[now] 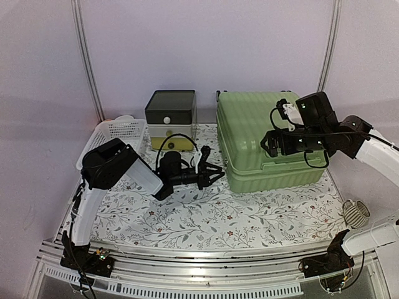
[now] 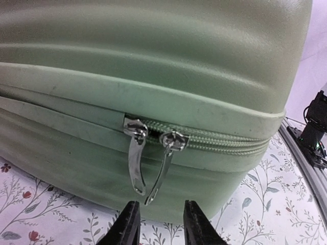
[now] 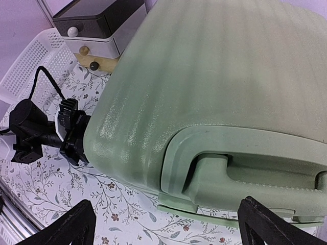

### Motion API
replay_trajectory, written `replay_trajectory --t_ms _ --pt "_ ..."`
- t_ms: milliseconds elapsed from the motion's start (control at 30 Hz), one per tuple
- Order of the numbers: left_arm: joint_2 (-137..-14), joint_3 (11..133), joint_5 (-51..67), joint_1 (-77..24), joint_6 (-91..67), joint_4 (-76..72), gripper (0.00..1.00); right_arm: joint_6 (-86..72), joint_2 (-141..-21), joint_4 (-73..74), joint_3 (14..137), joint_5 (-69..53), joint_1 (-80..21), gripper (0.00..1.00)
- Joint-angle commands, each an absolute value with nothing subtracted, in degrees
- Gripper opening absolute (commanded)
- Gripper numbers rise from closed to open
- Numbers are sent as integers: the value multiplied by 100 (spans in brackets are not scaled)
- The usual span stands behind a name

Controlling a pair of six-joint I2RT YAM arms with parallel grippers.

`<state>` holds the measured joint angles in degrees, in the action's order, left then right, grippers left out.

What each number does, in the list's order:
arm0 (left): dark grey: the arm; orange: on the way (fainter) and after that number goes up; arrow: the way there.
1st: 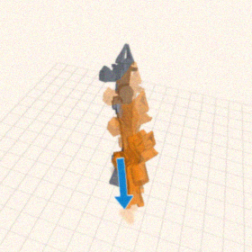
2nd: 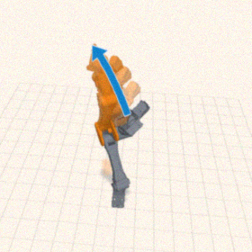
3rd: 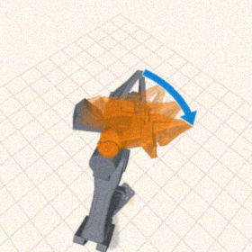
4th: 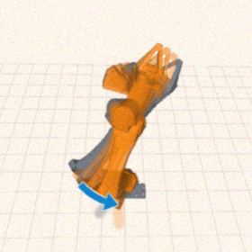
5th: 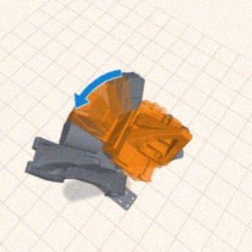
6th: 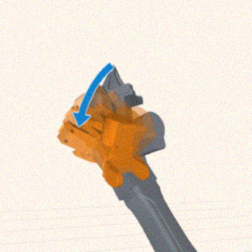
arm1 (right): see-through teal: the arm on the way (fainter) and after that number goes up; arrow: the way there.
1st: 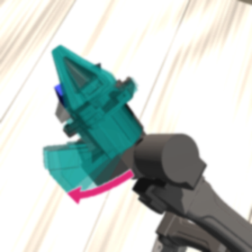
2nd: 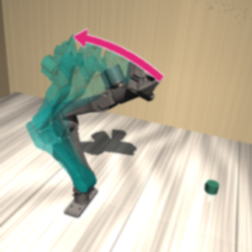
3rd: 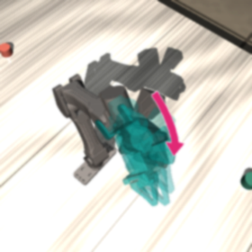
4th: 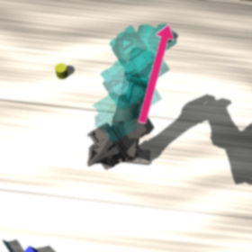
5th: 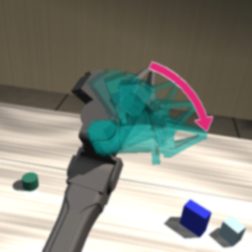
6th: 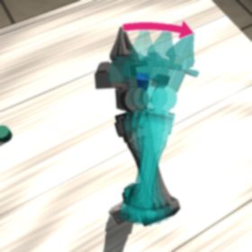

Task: Open, take out, and arrange the luggage
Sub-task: Pick up the zipper from the luggage.

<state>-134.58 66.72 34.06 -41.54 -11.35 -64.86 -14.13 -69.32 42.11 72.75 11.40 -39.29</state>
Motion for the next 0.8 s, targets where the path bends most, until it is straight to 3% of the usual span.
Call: replay_trajectory --t_ms 0,367,567,767 --pt "-13262 6795 3390 -4113 -1086 -6512 33 -1468 -6778 4121 7204 1111 -3894 99" --pt "-13441 7178 3562 -4112 -1161 -6232 35 -1485 -6671 4165 7150 1139 -3894 99" --pt "-13465 7251 3677 -4113 -1160 -6173 14 -1494 -6654 4152 7120 1148 -3894 99" --pt "-13480 7273 3730 -4118 -1168 -6177 9 -1494 -6653 4156 7095 1143 -3898 99"
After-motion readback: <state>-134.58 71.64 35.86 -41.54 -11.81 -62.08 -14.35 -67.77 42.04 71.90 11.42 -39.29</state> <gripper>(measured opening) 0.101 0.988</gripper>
